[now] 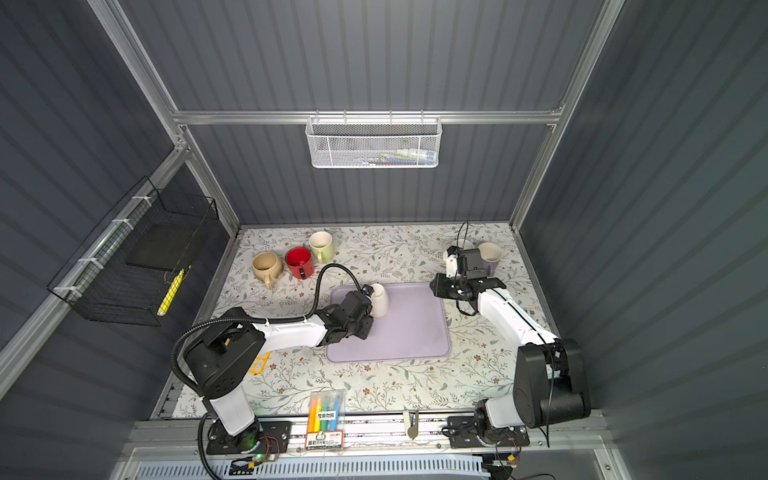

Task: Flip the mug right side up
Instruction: 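Close the left gripper on the white mug's base and lift it off the tray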

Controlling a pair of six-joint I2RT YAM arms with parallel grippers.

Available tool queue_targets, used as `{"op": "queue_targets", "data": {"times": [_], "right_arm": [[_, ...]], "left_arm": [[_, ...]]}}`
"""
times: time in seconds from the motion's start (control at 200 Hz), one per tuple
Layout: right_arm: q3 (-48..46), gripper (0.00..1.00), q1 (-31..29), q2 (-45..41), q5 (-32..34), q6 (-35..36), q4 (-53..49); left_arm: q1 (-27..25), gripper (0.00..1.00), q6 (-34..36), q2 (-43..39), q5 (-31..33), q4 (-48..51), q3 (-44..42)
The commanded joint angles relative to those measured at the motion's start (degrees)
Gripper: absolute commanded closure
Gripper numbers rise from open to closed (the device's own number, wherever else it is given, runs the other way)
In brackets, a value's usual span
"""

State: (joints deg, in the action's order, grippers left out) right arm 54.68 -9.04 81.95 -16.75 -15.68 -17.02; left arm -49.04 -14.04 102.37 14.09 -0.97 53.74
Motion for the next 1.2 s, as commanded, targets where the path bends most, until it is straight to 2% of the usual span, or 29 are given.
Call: {"op": "queue_targets", "data": {"times": [0.0,0.5,0.931,1.196], "right_arm": [[-0.7,0.68,0.34,0.4,-0.53,-0.6,0.88],[-1.49,0.68,0.34,-0.26,-0.24,-0.8,0.9],[-2.25,0.68,0.42,-0.82,0.14,-0.93,1.28],[-4.59,0.69,1.2,-0.74,-0.63,-0.73,3.31]], "left_arm": [[0.29,0.62,-0.2,0.53,-0.09,-1.6,-0.29],[0.41,0.81,-0.29,-0.64,-1.09,-2.97,-1.71],[1.05,0.89,1.12,-7.11,-3.88,-3.64,-2.1],[3.05,0.89,0.31,-10.08,-11.73,-6.87,-3.36]]}}
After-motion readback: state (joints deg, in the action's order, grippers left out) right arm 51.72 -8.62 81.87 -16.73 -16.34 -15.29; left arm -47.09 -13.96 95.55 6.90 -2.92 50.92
